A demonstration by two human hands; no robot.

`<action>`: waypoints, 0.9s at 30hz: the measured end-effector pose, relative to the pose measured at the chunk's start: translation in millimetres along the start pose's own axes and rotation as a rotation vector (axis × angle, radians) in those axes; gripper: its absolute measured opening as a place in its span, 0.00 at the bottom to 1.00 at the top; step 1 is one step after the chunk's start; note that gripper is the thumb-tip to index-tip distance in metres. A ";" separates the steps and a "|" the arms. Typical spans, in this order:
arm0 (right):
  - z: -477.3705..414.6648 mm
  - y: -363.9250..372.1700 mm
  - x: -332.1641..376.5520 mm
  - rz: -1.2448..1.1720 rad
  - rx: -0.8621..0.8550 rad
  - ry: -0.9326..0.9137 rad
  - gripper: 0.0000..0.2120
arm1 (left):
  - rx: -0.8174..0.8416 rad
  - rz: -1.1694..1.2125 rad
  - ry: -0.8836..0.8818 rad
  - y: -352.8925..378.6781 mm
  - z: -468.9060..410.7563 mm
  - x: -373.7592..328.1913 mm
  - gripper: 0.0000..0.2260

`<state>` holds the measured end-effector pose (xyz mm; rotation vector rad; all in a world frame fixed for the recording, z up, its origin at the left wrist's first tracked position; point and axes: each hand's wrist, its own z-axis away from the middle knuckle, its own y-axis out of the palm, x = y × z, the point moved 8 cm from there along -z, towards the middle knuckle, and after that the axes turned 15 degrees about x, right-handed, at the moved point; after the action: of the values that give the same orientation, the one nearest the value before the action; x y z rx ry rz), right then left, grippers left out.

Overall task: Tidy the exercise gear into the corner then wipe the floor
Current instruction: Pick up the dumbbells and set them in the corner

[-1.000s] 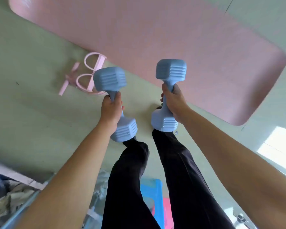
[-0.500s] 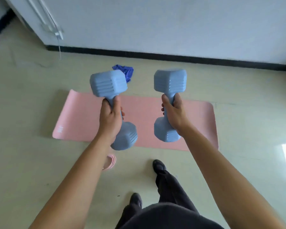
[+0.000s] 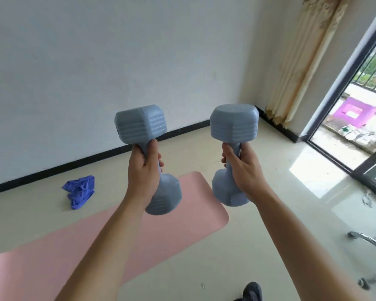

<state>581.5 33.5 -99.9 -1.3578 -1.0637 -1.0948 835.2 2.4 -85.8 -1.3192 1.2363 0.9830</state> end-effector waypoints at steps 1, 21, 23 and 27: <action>-4.8 -32.3 -2.2 0.000 -0.036 -0.019 0.11 | 0.028 -0.002 0.011 29.0 -11.6 -5.6 0.13; -245.1 -468.1 -100.9 -0.002 -0.158 0.024 0.09 | 0.290 0.057 0.016 490.5 -308.7 -24.6 0.12; -295.7 -495.1 -114.1 -0.014 -0.161 0.018 0.10 | 0.296 0.063 0.034 521.6 -358.8 -13.8 0.13; -407.2 -549.8 -134.4 0.015 -0.153 0.040 0.11 | 0.303 0.060 0.024 582.3 -466.3 1.0 0.14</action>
<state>-5.1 -343.1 -114.5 -1.4555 -0.9551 -1.2075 222.4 -422.4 -109.2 -1.0644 1.3889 0.7865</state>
